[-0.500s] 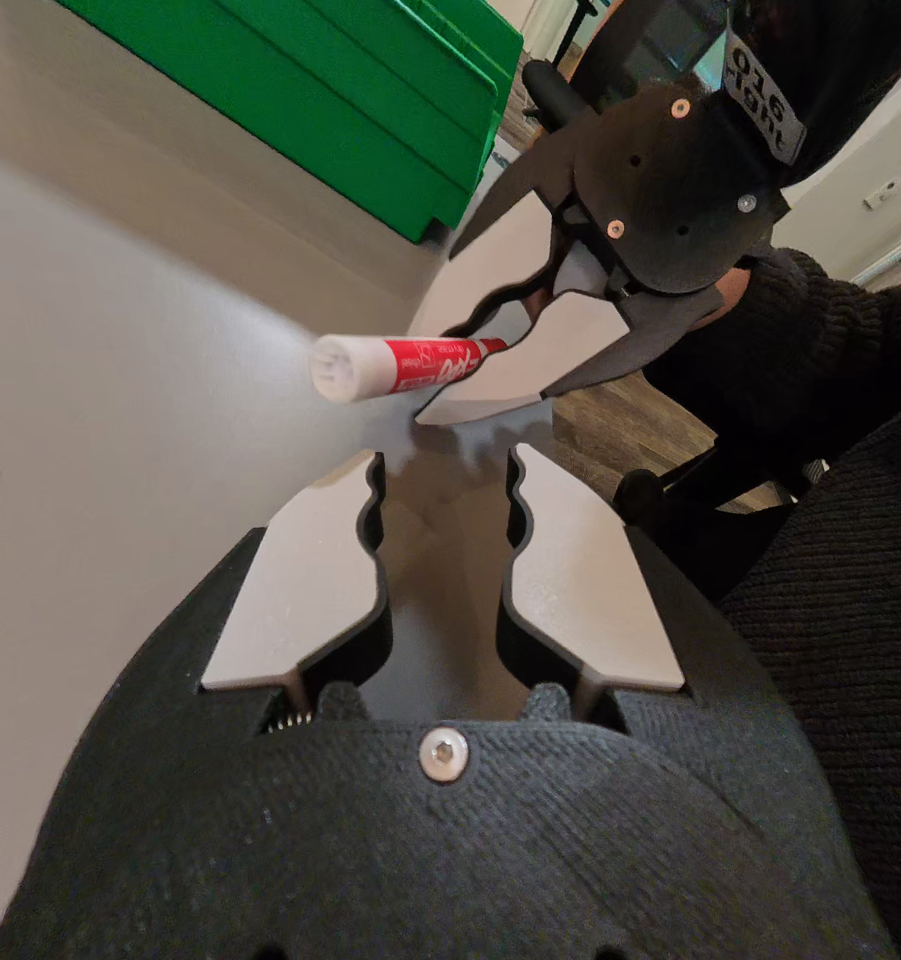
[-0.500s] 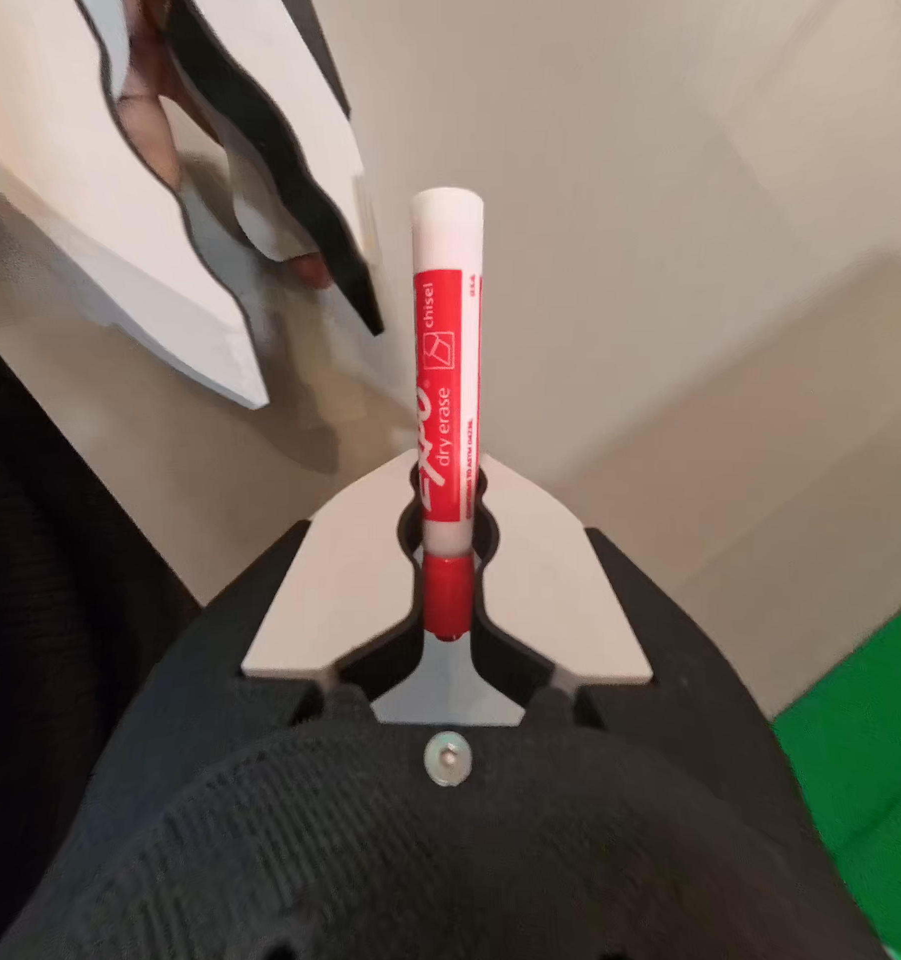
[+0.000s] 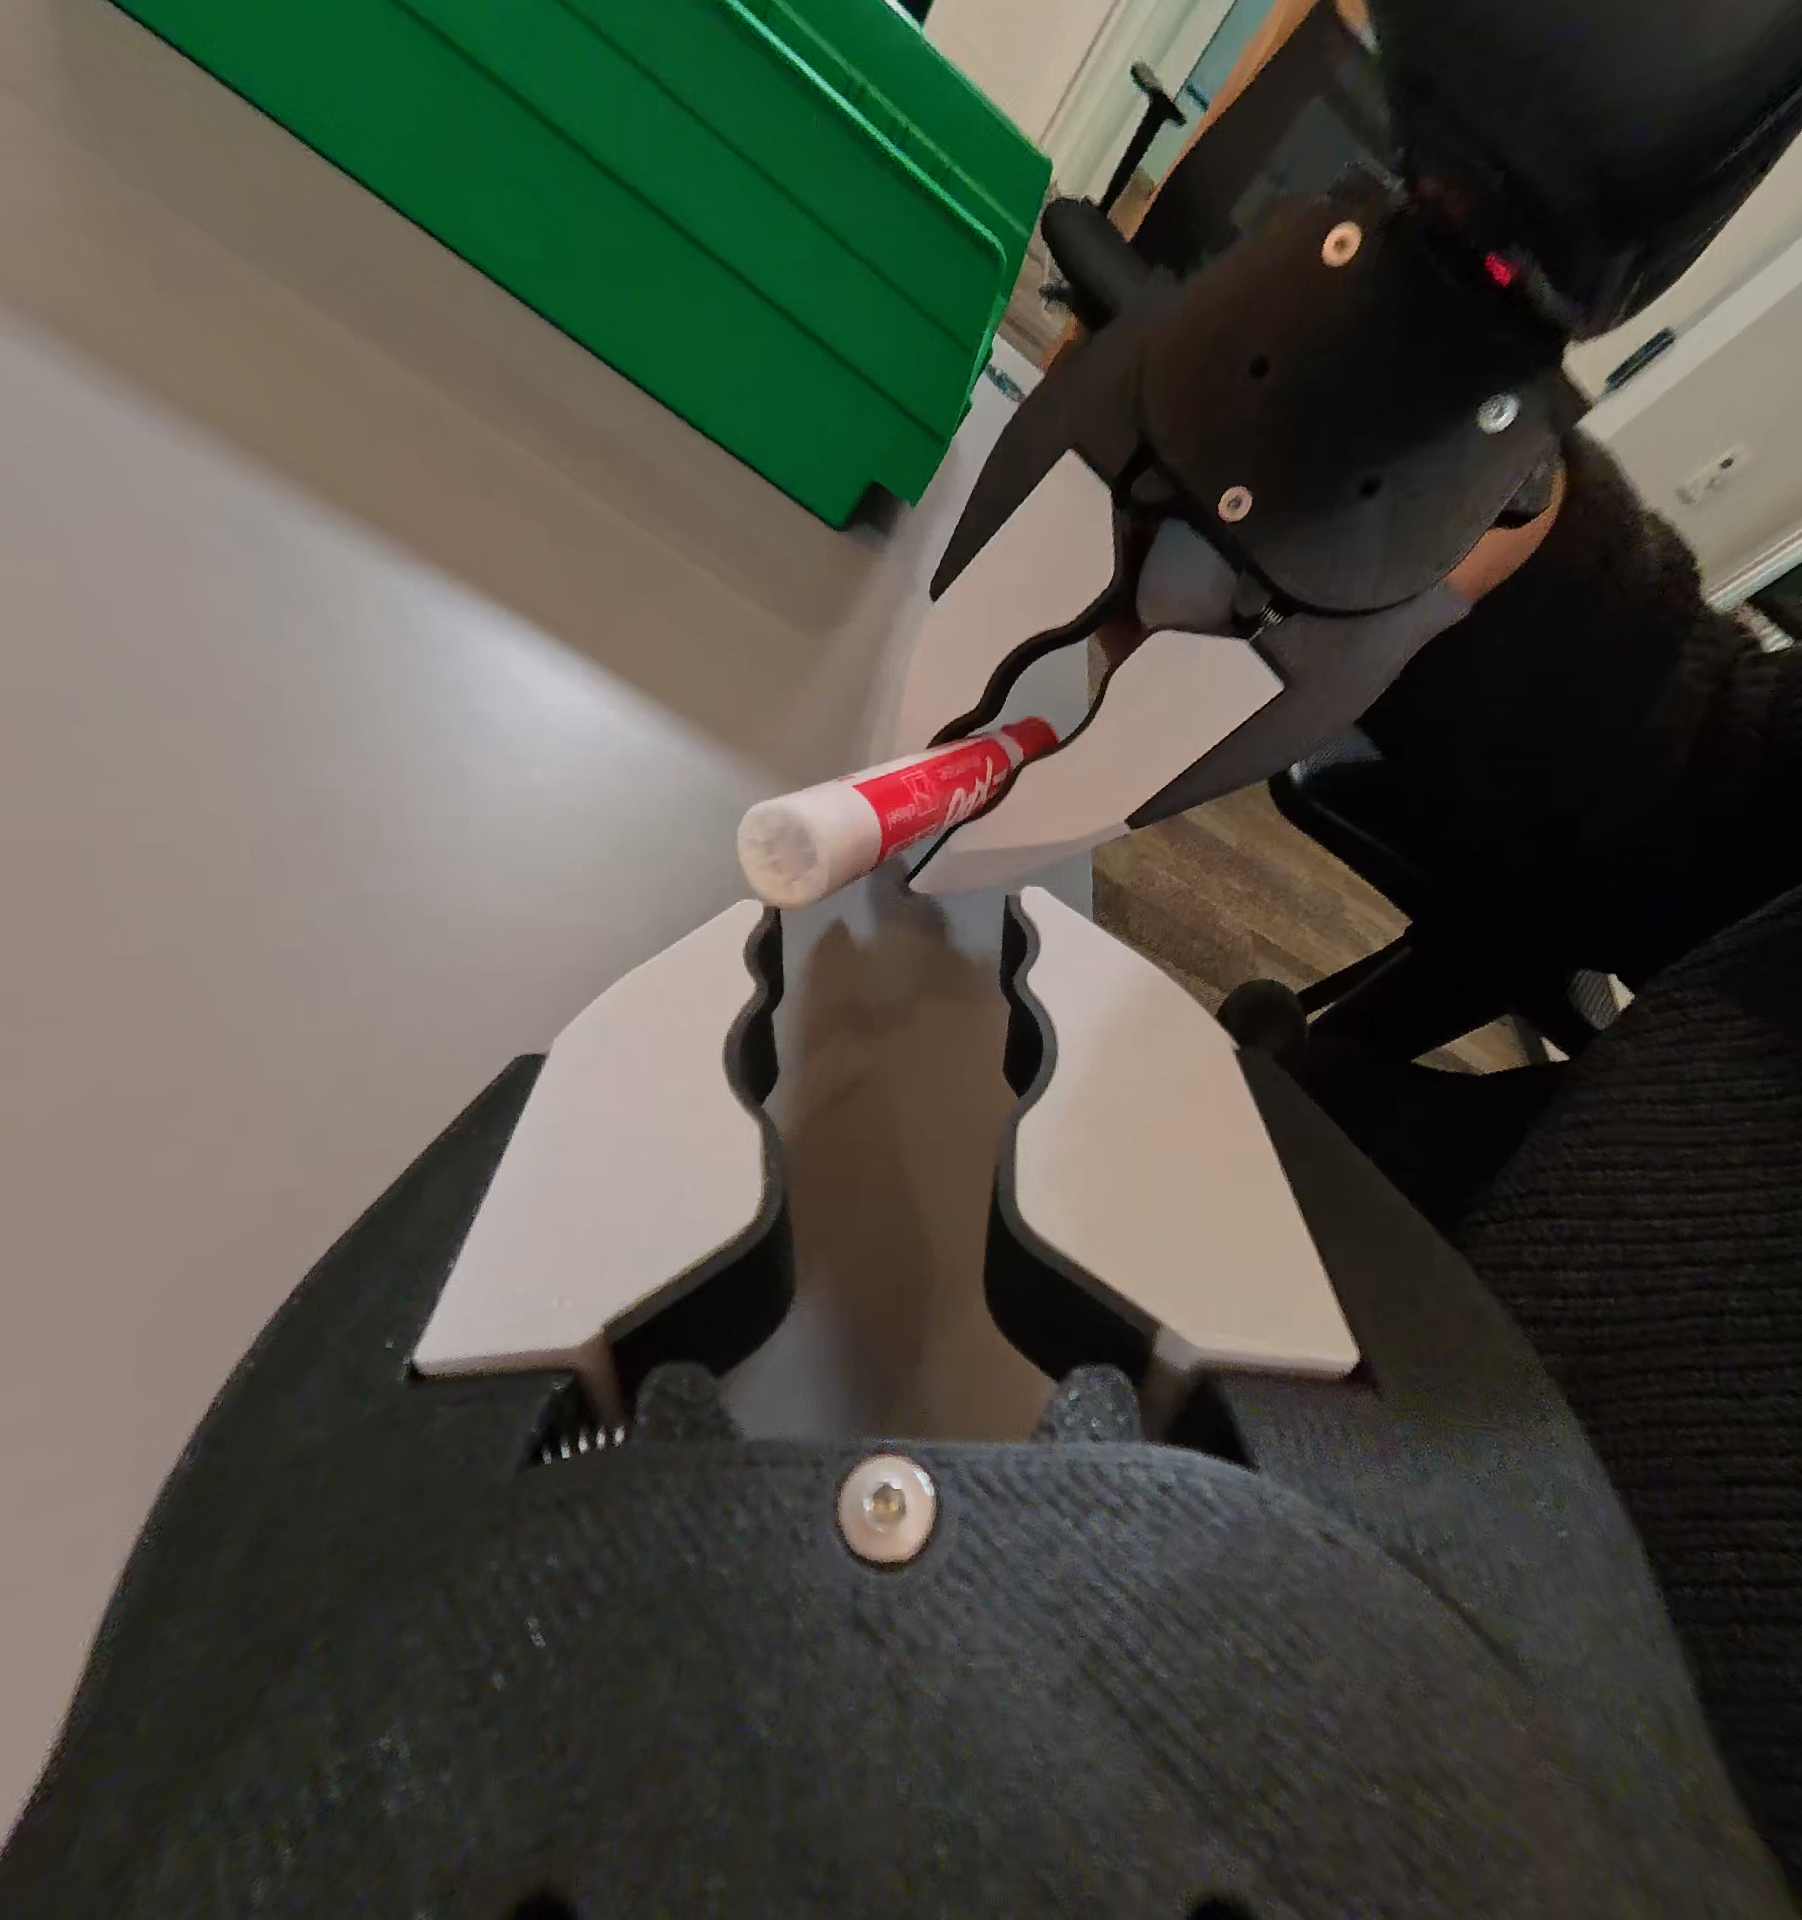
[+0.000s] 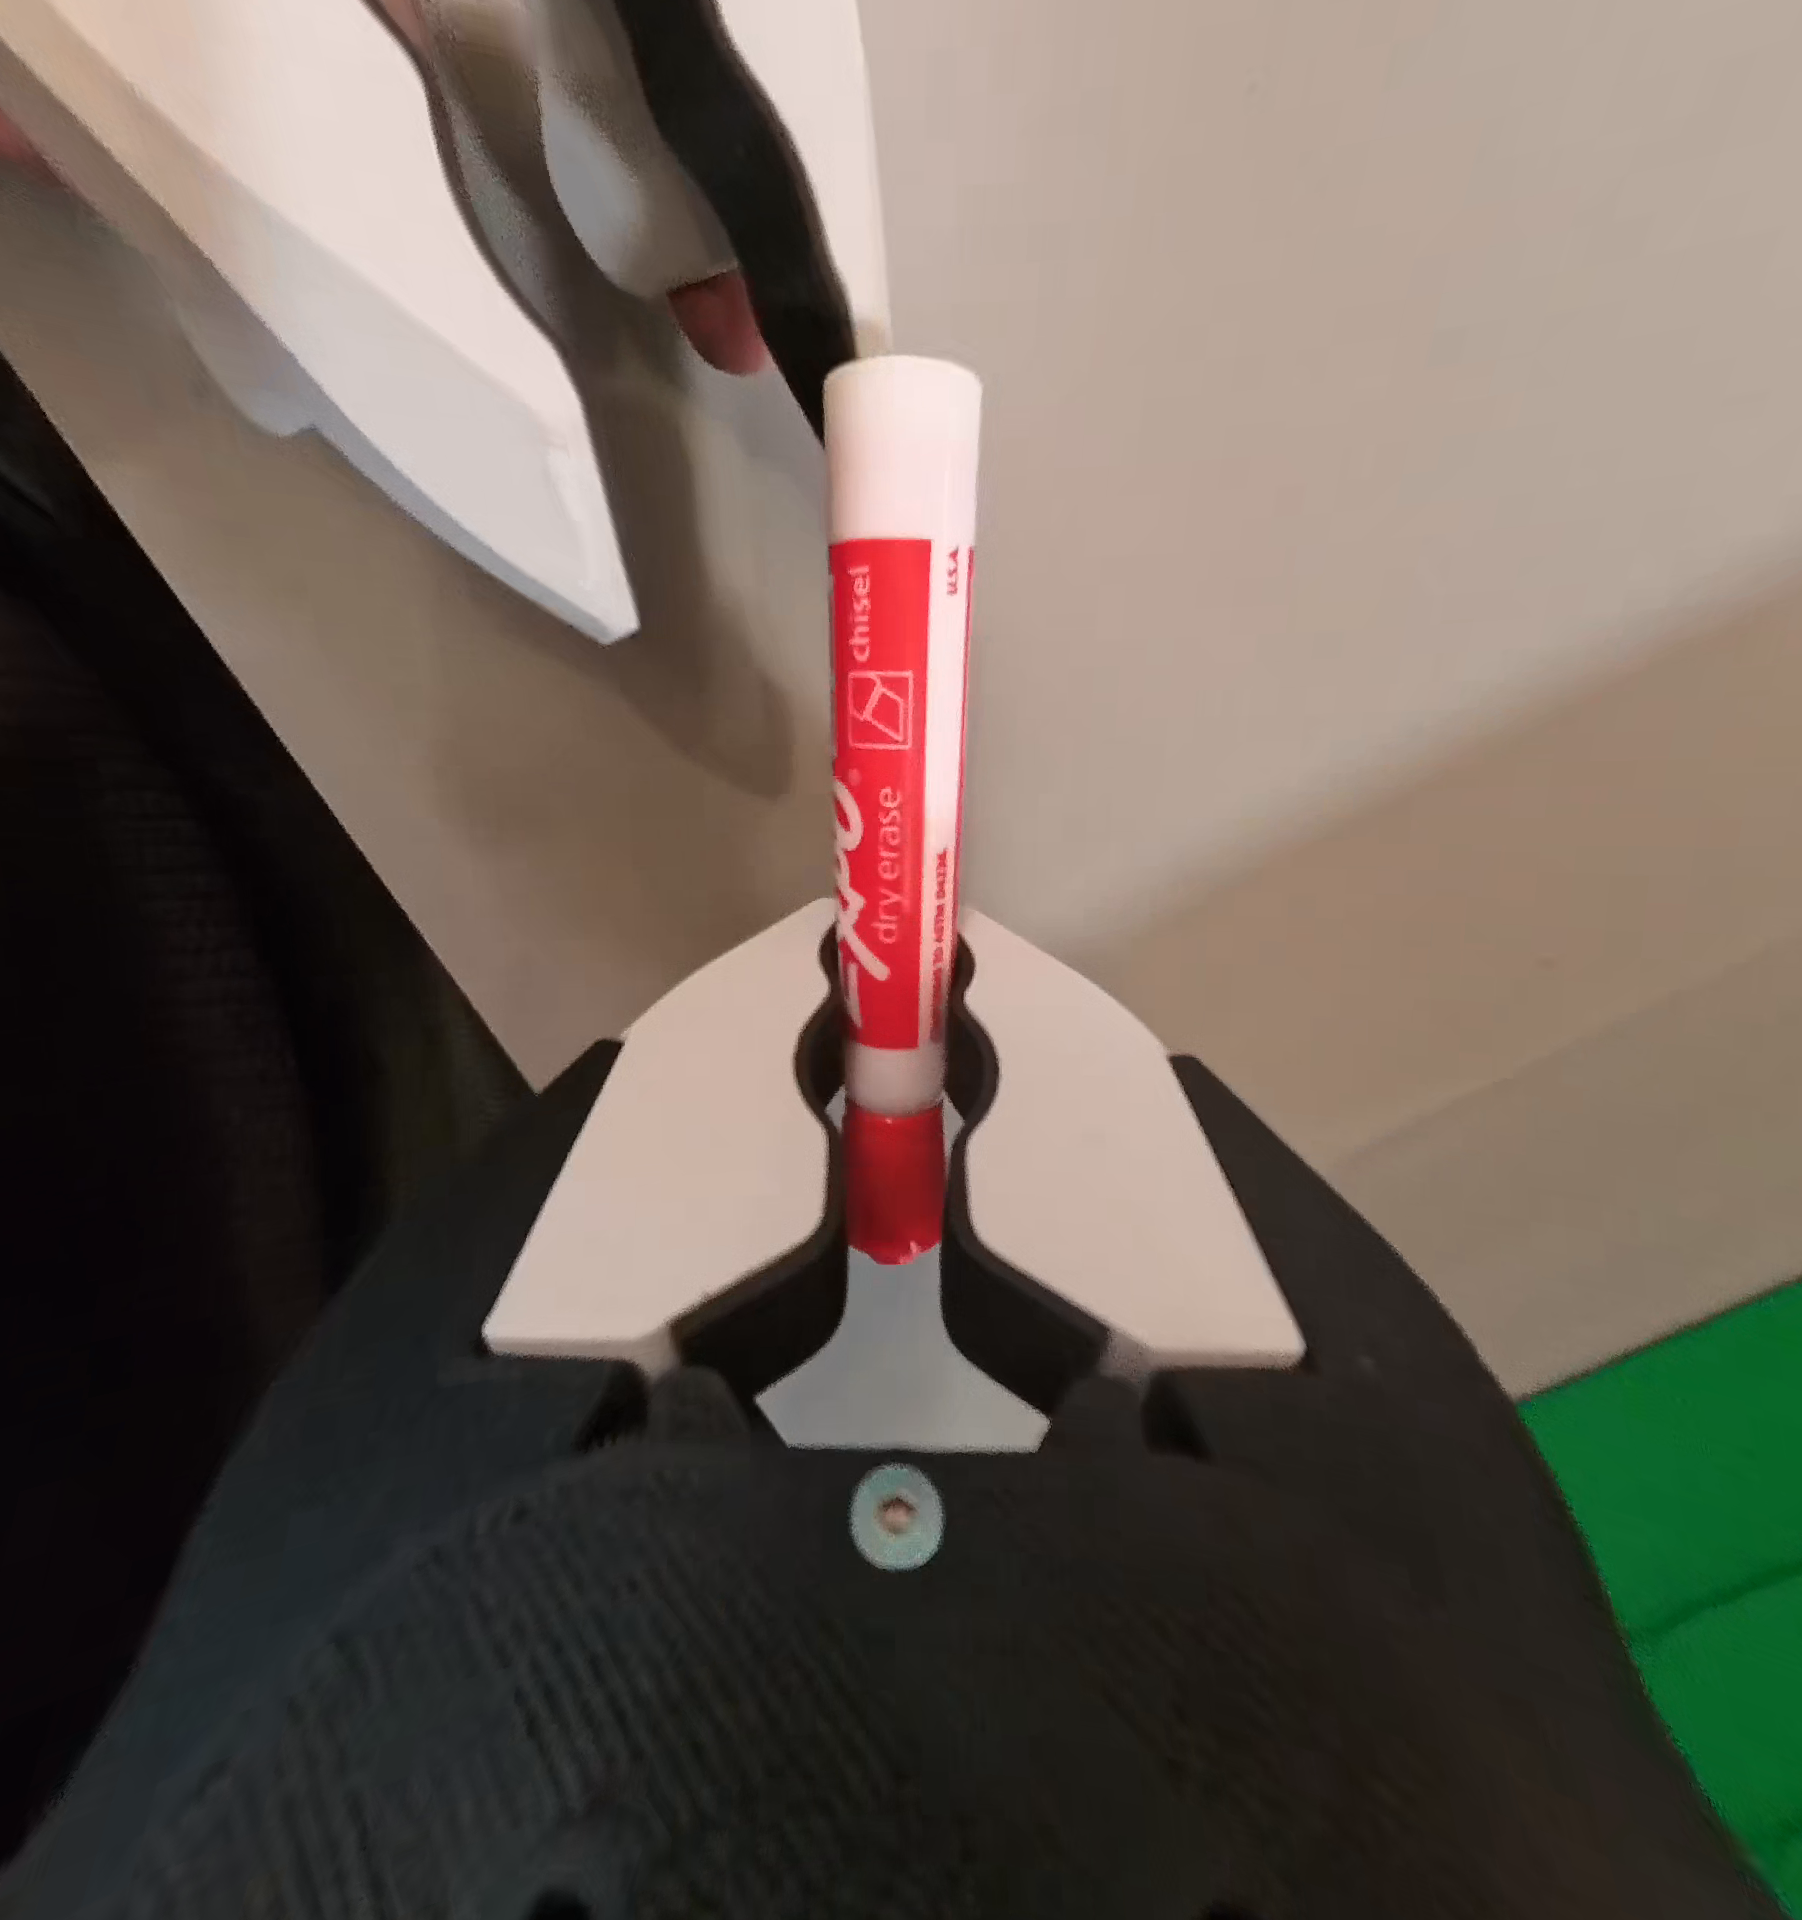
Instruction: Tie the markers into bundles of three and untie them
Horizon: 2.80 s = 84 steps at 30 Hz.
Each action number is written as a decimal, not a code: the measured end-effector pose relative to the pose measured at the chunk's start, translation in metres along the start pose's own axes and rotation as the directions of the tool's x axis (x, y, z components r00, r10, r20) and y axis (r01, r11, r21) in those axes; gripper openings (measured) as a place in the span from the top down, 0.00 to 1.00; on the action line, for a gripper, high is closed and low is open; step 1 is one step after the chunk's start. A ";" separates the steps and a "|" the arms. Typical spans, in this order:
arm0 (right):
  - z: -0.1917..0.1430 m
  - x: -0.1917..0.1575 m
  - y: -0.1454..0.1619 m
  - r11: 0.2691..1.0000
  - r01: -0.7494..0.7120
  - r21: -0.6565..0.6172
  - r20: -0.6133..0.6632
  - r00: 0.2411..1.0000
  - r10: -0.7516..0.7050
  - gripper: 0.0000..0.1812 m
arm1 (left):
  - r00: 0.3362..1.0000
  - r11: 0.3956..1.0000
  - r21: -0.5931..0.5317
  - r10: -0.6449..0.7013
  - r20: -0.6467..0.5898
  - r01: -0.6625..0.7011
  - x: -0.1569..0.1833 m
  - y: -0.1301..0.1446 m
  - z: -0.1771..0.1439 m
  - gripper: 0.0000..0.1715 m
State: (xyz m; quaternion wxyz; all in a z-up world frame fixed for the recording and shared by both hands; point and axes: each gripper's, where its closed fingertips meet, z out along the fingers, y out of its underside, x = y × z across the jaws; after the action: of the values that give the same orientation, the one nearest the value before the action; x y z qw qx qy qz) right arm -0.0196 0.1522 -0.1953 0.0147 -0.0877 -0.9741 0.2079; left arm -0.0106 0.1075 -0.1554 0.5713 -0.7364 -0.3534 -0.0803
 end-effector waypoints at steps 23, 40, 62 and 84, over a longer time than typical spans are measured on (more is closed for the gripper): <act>-0.012 -0.019 0.001 0.953 0.279 -0.117 0.145 0.954 -0.261 0.92 | 0.975 0.988 -0.080 -0.144 -0.170 0.132 0.022 0.009 0.006 0.88; -0.010 -0.026 -0.001 0.952 0.294 -0.084 0.169 0.946 -0.277 0.92 | 0.954 0.976 -0.087 -0.214 -0.211 0.200 0.027 0.008 0.007 0.88; -0.011 -0.007 0.011 0.961 0.231 -0.152 0.086 0.972 -0.220 0.92 | 0.976 0.984 -0.035 -0.179 -0.125 0.176 0.013 0.006 0.006 0.72; -0.010 -0.011 0.015 0.960 0.225 -0.167 0.154 0.968 -0.200 0.92 | 0.962 0.959 0.099 -0.258 -0.093 0.267 -0.009 -0.014 -0.008 0.72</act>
State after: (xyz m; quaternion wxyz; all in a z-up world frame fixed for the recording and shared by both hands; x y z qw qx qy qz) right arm -0.0055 0.1675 -0.1921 -0.0374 0.0309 -0.9916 0.1202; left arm -0.0236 0.0973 -0.1467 0.6090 -0.6465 -0.4291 -0.1646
